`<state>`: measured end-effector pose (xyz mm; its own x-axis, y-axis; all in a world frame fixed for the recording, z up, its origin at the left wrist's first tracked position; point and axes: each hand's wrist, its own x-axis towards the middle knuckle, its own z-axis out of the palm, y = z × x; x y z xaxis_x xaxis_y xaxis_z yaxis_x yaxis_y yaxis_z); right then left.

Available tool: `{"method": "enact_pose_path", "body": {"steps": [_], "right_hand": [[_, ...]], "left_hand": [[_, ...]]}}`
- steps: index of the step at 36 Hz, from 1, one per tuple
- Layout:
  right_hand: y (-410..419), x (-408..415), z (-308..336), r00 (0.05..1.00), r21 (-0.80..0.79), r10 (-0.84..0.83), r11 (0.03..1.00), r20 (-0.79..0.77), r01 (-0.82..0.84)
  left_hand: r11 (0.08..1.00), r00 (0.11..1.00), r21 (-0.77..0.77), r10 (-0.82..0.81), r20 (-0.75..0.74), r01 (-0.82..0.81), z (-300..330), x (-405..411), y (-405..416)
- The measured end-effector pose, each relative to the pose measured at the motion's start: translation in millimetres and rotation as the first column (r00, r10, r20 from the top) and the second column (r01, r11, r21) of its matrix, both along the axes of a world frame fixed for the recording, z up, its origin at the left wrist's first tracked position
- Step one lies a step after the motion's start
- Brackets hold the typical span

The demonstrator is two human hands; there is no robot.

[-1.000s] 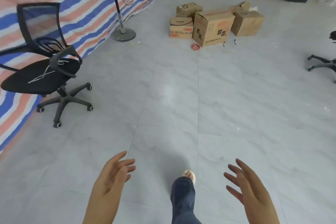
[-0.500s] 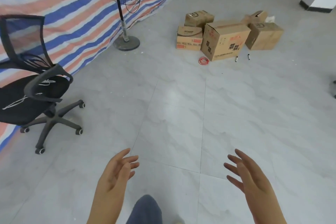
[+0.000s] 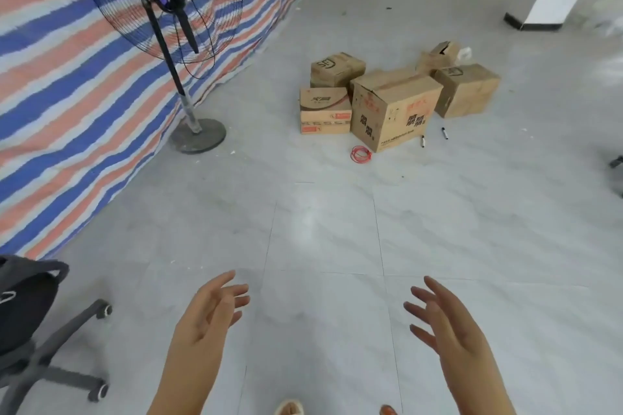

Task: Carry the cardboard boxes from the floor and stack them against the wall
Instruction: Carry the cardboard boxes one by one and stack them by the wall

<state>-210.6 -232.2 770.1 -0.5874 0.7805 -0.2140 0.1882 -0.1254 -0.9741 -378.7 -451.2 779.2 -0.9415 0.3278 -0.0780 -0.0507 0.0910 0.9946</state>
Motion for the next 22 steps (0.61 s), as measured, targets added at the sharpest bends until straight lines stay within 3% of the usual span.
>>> {"method": "enact_pose_path", "body": {"steps": [8,22], "right_hand": [[91.2,-79.1,-18.2,0.992,-0.030,-0.116,0.993,0.045,0.117],[357.9,-237.6,2.5,0.996,0.033,-0.073,0.997,0.047,0.071]], "left_hand": [[0.991,0.990,-0.004,-0.133,0.047,0.133,-11.8,-107.6,108.3],[0.998,0.996,0.050,-0.047,0.081,0.043,-13.8,-247.2,349.0]]}}
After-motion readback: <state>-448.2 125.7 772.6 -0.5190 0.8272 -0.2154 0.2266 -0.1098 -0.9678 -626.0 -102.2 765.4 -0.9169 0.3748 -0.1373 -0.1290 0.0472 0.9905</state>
